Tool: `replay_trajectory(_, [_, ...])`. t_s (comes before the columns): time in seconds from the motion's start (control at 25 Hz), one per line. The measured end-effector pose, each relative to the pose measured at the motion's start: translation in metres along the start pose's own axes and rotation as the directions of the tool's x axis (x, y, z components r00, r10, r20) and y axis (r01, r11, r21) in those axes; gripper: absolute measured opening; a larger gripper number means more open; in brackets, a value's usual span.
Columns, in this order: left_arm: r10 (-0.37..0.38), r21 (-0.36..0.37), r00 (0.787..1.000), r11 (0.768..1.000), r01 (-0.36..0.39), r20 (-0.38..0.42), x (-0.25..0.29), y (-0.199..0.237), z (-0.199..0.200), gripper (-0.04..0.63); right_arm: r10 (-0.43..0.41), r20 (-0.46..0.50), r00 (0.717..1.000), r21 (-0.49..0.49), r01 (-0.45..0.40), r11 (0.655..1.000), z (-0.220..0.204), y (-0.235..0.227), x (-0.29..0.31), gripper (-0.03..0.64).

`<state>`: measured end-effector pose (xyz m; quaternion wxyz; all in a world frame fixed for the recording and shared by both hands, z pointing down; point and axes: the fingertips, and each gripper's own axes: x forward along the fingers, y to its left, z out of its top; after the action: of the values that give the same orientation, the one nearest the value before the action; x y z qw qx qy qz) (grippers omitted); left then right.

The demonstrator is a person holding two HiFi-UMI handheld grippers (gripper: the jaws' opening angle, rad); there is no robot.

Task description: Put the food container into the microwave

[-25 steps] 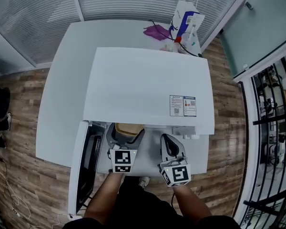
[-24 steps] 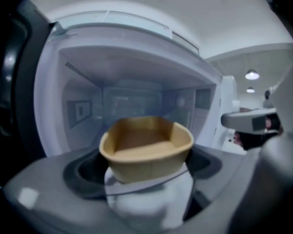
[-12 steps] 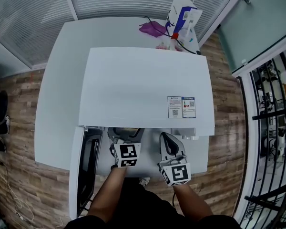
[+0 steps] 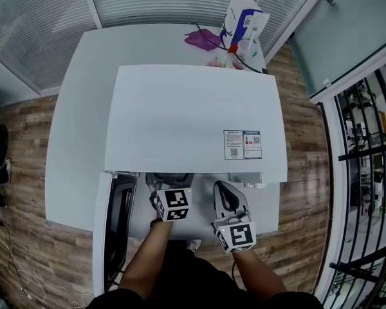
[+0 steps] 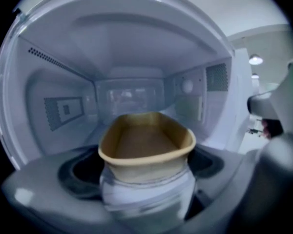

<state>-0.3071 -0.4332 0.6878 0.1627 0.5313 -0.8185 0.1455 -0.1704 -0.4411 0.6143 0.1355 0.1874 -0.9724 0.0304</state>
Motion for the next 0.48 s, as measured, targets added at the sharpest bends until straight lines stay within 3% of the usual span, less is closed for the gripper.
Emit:
replay_trajectory(0.16, [-0.006, -0.028, 1.000, 1.000, 0.006, -0.009, -0.002, 0.003, -0.001, 0.557, 0.002, 0.008, 1.000, -0.002, -0.002, 1.000, 0.003, 0.003, -0.003, -0.002])
replay_trajectory(0.48, [-0.011, -0.036, 1.000, 0.999, 0.012, 0.013, -0.041, -0.008, -0.002, 0.557, 0.011, 0.031, 0.999, -0.020, -0.010, 1.000, 0.015, 0.011, -0.015, -0.002])
